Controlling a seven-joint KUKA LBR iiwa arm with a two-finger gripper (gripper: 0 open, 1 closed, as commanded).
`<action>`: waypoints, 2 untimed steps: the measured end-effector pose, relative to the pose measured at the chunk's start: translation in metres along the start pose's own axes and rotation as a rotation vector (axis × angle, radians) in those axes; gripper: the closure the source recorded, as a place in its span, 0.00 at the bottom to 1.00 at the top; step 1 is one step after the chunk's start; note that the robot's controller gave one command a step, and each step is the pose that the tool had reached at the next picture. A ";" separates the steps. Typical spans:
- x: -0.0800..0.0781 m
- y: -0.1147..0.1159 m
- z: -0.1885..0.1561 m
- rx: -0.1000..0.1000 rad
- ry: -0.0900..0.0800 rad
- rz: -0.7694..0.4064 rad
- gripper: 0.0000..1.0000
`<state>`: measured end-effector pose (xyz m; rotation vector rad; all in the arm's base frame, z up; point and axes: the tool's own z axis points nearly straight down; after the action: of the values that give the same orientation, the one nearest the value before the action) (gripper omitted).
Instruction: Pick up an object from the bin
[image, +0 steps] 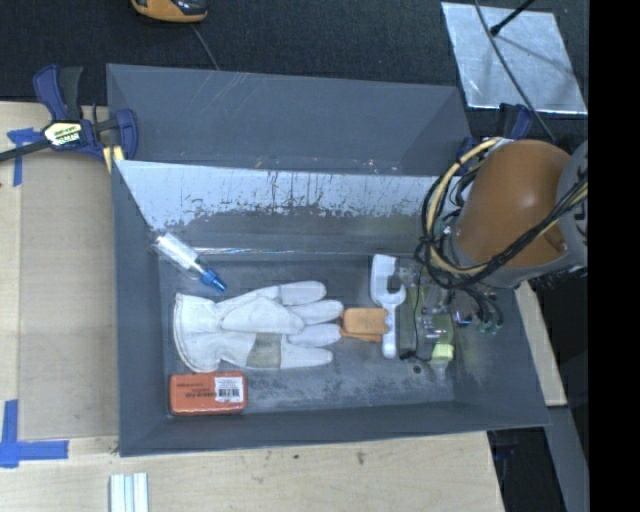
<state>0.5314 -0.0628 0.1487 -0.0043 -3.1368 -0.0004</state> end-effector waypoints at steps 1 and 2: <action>-0.002 0.000 -0.004 0.001 -0.008 -0.002 0.00; -0.042 0.008 0.029 0.003 -0.017 -0.055 0.00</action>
Offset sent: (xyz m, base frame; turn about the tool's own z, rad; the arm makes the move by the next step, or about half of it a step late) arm 0.0704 0.0169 -0.0645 -0.1026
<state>0.5738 -0.0549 0.1196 0.0826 -3.1524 0.0037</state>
